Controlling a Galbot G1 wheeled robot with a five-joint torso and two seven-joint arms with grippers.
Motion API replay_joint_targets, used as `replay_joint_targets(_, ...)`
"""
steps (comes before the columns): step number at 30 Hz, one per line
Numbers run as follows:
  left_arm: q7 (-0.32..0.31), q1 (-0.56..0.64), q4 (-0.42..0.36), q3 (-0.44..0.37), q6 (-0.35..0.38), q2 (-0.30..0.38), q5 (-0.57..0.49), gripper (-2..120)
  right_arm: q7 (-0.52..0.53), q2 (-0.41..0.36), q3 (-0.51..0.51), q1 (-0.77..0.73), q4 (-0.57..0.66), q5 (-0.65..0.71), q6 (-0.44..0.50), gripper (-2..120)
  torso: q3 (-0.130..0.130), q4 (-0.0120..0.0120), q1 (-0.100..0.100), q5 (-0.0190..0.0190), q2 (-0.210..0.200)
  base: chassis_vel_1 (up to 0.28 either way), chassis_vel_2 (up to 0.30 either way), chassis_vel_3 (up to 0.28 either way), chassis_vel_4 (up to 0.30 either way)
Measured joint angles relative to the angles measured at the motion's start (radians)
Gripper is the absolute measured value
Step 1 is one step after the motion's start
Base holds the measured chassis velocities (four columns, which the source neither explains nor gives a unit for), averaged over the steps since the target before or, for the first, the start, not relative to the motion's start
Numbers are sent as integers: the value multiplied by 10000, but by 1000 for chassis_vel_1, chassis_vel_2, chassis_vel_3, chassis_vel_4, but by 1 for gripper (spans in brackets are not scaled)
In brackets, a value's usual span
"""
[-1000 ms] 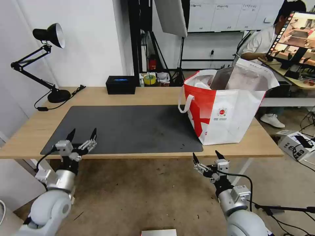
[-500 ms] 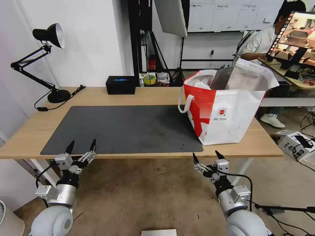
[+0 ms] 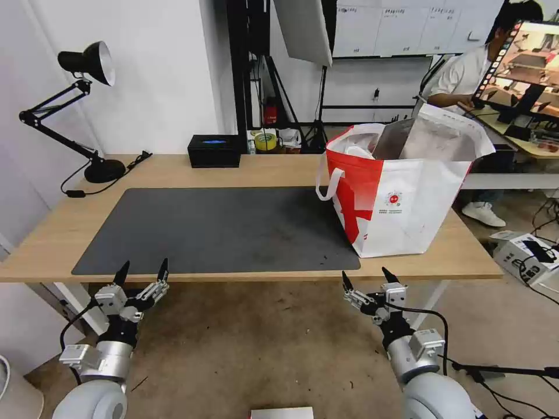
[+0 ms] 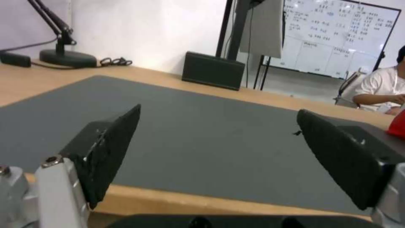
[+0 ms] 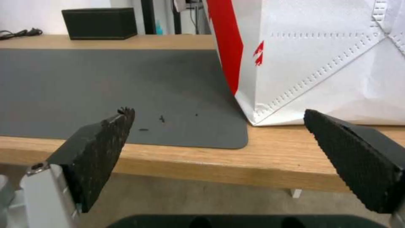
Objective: Pick up the trash from the table and place it into the takeout bag.
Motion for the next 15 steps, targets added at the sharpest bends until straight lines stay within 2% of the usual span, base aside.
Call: replay_joint_targets(15,64,51,119,-11,-60,-96,102,100,0,0,0,0,0,0,0,100,0,0,0,0,-1,0,0,0,0)
